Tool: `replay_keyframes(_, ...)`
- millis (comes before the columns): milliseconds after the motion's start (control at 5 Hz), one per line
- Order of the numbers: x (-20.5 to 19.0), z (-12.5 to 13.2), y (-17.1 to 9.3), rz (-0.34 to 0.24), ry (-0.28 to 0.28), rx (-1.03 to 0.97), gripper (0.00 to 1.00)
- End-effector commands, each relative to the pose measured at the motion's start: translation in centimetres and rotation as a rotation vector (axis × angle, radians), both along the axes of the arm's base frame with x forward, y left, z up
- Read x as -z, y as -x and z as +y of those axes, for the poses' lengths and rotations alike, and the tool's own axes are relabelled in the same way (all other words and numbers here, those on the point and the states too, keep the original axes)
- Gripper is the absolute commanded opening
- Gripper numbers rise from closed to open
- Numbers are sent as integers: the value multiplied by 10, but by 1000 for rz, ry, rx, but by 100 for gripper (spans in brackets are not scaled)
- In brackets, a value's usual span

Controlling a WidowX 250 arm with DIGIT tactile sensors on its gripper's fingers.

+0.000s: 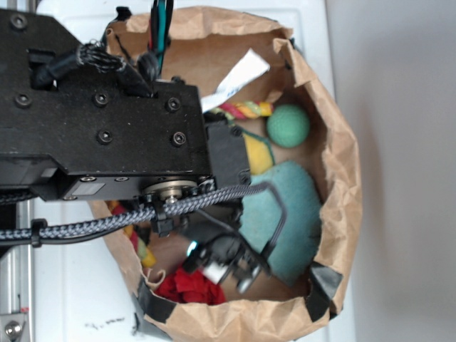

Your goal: Grab the red paper.

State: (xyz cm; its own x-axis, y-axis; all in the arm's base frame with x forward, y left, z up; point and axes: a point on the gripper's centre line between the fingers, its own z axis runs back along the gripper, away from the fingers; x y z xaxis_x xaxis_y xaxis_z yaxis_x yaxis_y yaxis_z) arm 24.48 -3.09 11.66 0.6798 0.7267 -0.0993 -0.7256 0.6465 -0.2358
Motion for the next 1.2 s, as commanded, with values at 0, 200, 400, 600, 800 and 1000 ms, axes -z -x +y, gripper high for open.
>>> replay_keyframes(0,12,-19,-15,53,207,13,100)
replay_keyframes(200,8,-15,-16,53,257,48,100)
replay_keyframes(400,8,-15,-16,53,257,48,100)
replay_keyframes(600,8,-15,-16,53,257,48,100)
replay_keyframes(800,8,-15,-16,53,257,48,100)
replay_keyframes(1000,10,-21,-20,76,251,12,100)
